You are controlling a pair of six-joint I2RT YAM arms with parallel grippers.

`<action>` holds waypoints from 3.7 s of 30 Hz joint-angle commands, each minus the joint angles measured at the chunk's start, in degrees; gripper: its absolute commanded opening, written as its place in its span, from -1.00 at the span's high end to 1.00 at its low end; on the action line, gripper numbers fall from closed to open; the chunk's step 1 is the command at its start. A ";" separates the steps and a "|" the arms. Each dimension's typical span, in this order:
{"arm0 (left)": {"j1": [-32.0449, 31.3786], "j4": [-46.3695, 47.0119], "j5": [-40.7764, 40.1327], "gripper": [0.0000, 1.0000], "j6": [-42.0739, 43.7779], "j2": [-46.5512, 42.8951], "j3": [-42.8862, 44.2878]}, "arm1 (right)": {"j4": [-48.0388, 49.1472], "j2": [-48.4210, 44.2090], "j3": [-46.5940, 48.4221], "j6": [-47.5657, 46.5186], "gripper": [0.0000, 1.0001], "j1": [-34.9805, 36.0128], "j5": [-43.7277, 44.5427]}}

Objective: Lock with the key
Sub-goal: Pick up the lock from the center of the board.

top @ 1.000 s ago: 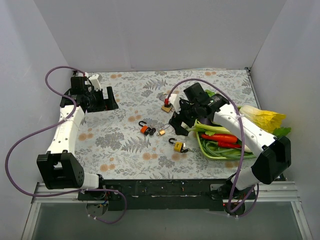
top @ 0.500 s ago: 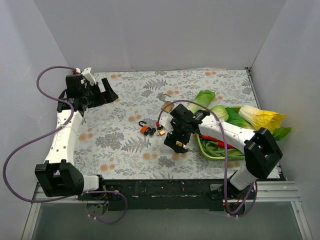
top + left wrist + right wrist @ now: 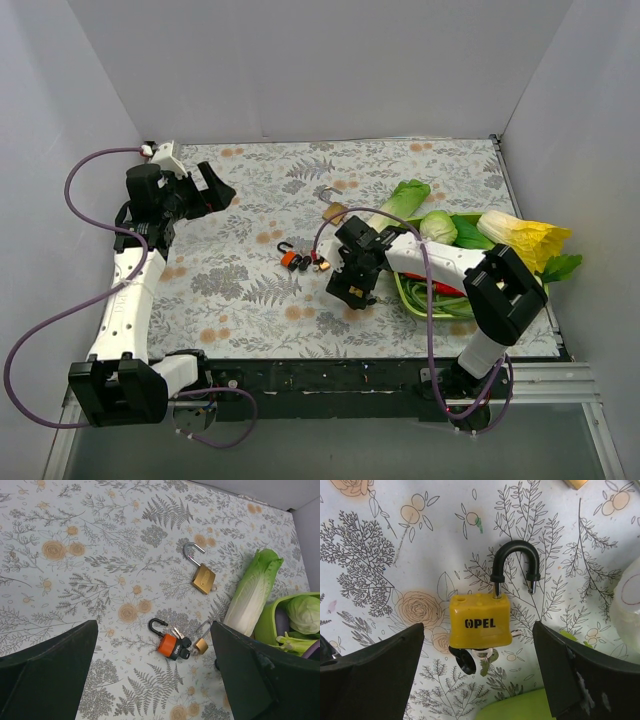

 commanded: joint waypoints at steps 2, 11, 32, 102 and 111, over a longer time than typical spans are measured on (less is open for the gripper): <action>0.03 3.55 2.58 -0.96 -0.77 -1.18 -1.26 | 2.40 0.78 -1.33 0.02 -0.88 0.44 0.50; -0.06 4.34 3.90 -0.96 -1.29 -1.97 -3.37 | 2.84 3.59 -1.60 -0.15 -0.54 0.44 -0.99; 1.08 -5.34 24.80 -0.96 25.84 -8.01 -10.65 | -18.86 0.87 23.62 -8.94 0.97 0.44 -26.99; -40.67 12.77 25.52 1.00 27.82 -12.53 -12.69 | -13.52 -19.07 18.37 -8.07 -0.79 -12.75 -40.46; -40.67 14.80 29.12 1.00 23.14 -10.15 -8.83 | -9.20 -24.10 13.17 -8.24 -0.81 -10.29 -38.26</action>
